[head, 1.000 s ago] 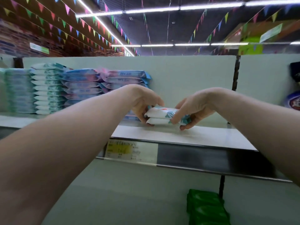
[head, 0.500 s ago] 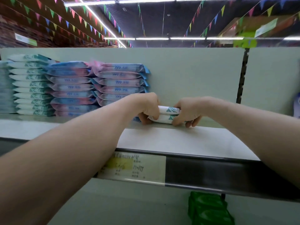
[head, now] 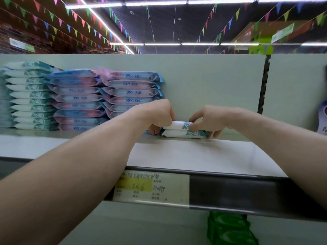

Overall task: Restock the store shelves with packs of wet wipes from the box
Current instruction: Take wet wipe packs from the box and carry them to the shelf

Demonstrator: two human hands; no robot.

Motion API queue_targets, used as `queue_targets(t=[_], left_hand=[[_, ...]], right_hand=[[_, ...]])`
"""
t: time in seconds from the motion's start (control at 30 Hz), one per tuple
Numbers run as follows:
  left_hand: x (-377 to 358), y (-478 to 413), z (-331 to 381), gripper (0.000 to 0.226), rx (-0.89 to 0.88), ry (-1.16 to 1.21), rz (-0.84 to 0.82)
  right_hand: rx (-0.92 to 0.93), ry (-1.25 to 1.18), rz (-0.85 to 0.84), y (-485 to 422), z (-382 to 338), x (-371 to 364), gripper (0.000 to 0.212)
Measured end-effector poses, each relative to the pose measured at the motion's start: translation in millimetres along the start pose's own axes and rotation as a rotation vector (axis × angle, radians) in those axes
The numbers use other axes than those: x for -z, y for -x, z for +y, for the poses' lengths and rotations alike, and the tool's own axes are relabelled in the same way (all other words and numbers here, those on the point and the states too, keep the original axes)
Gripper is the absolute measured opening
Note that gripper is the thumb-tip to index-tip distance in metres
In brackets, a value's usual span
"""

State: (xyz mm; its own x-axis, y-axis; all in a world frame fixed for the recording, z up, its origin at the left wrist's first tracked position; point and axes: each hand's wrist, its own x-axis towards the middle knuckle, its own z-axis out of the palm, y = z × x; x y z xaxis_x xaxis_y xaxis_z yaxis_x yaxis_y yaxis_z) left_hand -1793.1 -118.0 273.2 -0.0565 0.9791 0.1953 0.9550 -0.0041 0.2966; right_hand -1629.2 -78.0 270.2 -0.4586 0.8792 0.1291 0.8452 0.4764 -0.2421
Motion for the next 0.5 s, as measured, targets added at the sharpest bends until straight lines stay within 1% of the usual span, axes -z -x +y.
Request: queue_targets(t=[0.1,0.13,0.2,0.3,0.37,0.5], left_hand=[[-2.1,-1.3,-3.1,0.029,-0.038,0.015,-0.002],[-2.4,-0.4,-4.4,0.026,-0.052,-0.003,-0.025],[-5.1,1.4,-7.2,0.030,-0.087,-0.078,-0.054],[-9.7,1.8,-9.8,0.041,-0.132,-0.254,0.018],[-10.8,1.3,-11.0,0.044,-0.142,-0.334,0.070],[-8.7,2.1,-12.1,0.041,-0.147,-0.374,0.094]], right_hand=[[0.014,0.004,0.058,-1.5,0.4,-3.2,0.031],[0.017,-0.004,0.063,-1.3,0.5,-3.7,0.031],[0.020,-0.017,0.050,-0.2,2.1,-4.3,0.039],[0.027,-0.006,0.024,2.0,4.1,-7.1,0.051],[0.039,0.002,0.053,1.3,4.4,-9.8,0.053],[0.055,0.004,0.087,-0.5,2.9,-12.7,0.050]])
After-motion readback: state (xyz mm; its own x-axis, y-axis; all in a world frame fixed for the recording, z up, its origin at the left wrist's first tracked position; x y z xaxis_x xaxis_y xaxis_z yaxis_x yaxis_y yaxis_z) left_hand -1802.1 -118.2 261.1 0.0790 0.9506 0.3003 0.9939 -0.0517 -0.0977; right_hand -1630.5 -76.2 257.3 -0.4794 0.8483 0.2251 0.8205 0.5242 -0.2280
